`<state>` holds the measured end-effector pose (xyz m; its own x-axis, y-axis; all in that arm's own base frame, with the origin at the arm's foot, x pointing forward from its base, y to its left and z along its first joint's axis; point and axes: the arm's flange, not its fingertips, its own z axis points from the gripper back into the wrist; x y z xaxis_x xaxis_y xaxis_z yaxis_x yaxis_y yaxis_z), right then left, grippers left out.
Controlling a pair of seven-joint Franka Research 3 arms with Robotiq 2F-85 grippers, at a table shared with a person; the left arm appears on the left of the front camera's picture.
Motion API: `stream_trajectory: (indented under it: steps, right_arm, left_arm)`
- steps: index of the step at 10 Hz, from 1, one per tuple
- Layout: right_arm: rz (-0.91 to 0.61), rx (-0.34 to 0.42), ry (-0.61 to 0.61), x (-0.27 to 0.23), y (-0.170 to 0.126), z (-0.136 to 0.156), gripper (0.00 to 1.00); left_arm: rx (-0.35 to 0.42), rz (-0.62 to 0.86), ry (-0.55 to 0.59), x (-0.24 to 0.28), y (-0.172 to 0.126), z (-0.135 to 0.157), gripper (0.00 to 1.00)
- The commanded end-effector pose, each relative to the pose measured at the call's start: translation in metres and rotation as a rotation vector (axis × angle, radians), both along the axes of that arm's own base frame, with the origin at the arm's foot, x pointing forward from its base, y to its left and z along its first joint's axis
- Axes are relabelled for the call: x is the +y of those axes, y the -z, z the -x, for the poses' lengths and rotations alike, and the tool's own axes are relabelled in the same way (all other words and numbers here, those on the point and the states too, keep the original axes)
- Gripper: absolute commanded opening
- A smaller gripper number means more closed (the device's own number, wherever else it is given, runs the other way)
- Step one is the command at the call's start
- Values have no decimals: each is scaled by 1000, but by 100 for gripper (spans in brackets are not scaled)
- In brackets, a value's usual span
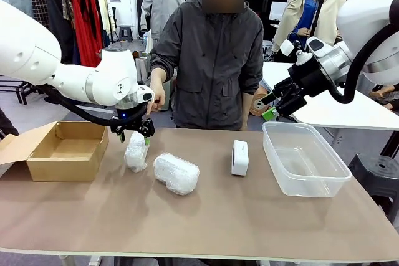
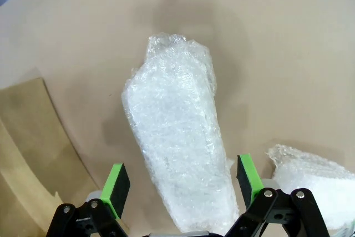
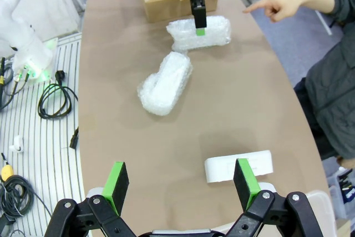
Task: Separate and place wrapped and unwrapped clocks.
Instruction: Pick up the Digital clock indicated by the person.
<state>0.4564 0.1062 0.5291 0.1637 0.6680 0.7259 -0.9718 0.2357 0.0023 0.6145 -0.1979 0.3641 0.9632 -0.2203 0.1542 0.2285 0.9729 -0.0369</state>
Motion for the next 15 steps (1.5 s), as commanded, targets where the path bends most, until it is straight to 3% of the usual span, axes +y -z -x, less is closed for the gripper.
stream_trajectory:
  steps: [1,3,8,11,15]
  right_arm:
    - [-4,-3,-8,-1,-2,-1,100]
    - [-4,-3,-8,-1,-2,-1,100]
    - [-4,-3,-8,-1,-2,-1,100]
    - [-4,-3,-8,-1,-2,-1,100]
    - [-4,-3,-8,-1,-2,-1,100]
  left_arm:
    - [20,22,13,2,1,-6,100]
    - [20,15,0,1,9,-5,100]
    - [42,5,4,4,13,-5,1]
    - [49,20,34,10,-5,6,0]
    - [55,33,113,16,-79,44,0]
